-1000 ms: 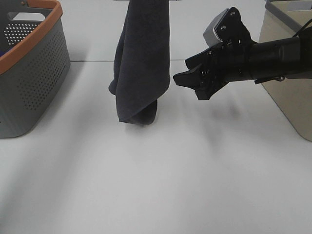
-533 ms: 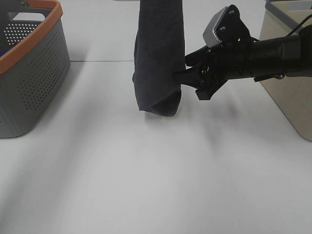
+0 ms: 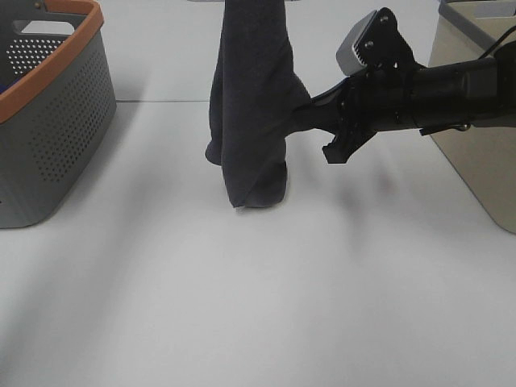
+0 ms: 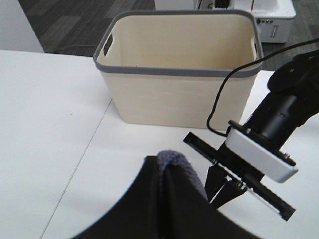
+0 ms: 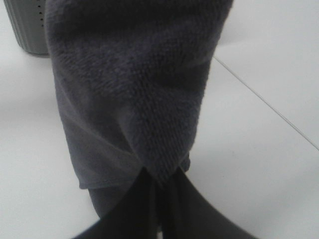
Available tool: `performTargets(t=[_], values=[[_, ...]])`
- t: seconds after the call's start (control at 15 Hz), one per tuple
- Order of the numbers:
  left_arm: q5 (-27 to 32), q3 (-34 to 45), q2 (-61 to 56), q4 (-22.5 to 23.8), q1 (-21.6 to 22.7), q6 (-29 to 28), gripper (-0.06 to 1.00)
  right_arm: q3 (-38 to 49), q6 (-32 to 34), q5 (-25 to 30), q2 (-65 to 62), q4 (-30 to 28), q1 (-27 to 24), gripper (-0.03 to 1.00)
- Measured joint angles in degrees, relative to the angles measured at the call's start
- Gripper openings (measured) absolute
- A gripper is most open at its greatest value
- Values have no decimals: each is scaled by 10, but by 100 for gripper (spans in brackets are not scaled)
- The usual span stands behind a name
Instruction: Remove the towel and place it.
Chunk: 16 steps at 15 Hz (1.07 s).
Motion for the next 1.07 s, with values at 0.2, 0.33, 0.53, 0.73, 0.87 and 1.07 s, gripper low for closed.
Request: performTargets(t=[0.2, 0.33, 0.53, 0.73, 0.87, 1.07], values=[[-1, 0, 0, 59, 0, -33, 0, 0, 58, -2, -37, -47, 0, 2], [-27, 0, -6, 115, 0, -81, 0, 0, 144, -29, -82, -129, 0, 2], [-49, 0, -17, 191, 1, -167, 0, -29, 311, -78, -131, -321, 0, 2], [-49, 0, -17, 215, 1, -210, 0, -108, 526, -1, -139, -543, 0, 2], [-49, 0, -17, 229, 1, -238, 0, -183, 694, 97, -139, -712, 0, 2], [-64, 0, -17, 235, 5, -281, 0, -282, 775, 184, -140, -839, 0, 2]])
